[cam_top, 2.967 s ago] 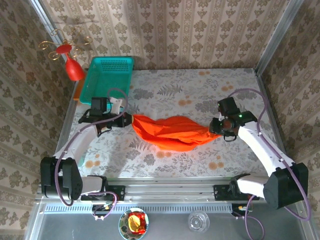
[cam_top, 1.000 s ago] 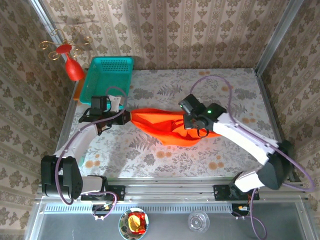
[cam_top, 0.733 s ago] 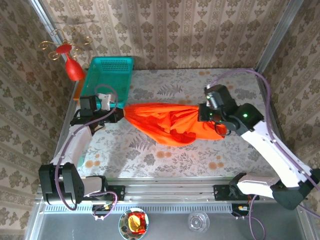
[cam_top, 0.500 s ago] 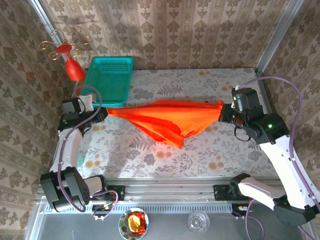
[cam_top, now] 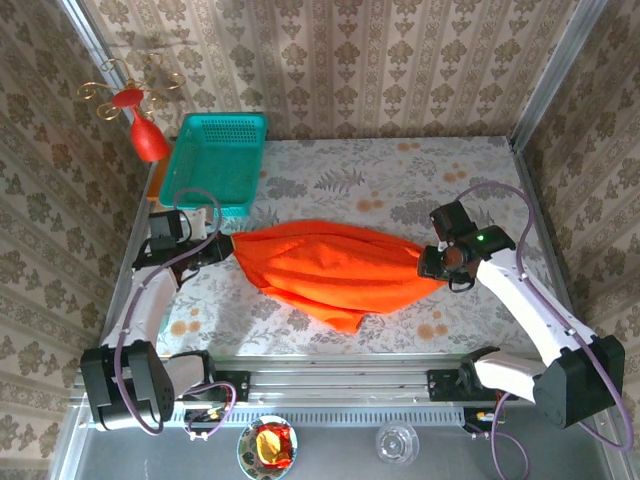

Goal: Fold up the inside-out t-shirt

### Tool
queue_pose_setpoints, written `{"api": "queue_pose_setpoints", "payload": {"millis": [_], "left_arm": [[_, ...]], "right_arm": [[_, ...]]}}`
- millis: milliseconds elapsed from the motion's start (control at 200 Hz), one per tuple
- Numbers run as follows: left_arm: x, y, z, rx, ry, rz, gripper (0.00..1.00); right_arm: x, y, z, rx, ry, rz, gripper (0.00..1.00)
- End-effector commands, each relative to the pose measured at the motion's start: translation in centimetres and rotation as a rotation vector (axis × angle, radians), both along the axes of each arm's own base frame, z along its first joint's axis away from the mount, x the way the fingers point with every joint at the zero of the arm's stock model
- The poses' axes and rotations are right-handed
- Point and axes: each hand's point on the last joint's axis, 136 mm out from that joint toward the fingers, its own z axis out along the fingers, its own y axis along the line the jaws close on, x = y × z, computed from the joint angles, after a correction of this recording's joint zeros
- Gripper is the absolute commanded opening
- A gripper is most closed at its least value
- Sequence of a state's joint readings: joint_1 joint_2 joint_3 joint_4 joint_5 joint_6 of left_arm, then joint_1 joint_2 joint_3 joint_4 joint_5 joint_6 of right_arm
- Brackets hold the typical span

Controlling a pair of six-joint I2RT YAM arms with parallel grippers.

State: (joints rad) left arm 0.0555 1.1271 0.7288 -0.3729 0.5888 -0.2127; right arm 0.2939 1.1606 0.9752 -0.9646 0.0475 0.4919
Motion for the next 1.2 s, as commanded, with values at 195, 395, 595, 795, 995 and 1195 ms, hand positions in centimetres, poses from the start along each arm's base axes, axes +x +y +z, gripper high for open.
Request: {"api": "queue_pose_setpoints", "payload": {"millis": [195,395,595,795,995,1195], "left_arm": [[-0.7,-1.2,0.2,0.077,-0.015,-0.040,0.03],[-0.8,-1.8,0.3,0.077,-0.022,-0.052,0.02],[-1.0,-1.9,0.4,0.083,-0.025,-0.060,0.01],[-1.1,-2.0,0.5,0.084,-0.031,-0.064,0.01],[-0.9,-2.1,0.5,0.085,-0.034,-0.067,0.01],[0.1,-2.0,2.7,0.091,-0.089,-0.067,0.00]], "right_arm": [[4.7,5.8,2.2,0.043,-0.056,0.241,0.55],[9.0,7.7,0.0,-0.088,-0.004,0.338,0.57],[13.4,7.9,-3.6,-0.242,0.086,0.414,0.58],[16.0,8.1,-8.5,-0.324,0.189,0.463,0.59],[17.1,8.2,-10.5,-0.322,0.217,0.458,0.39],[19.1,7.0,-4.7,-0.353,0.075,0.399,0.00]]}}
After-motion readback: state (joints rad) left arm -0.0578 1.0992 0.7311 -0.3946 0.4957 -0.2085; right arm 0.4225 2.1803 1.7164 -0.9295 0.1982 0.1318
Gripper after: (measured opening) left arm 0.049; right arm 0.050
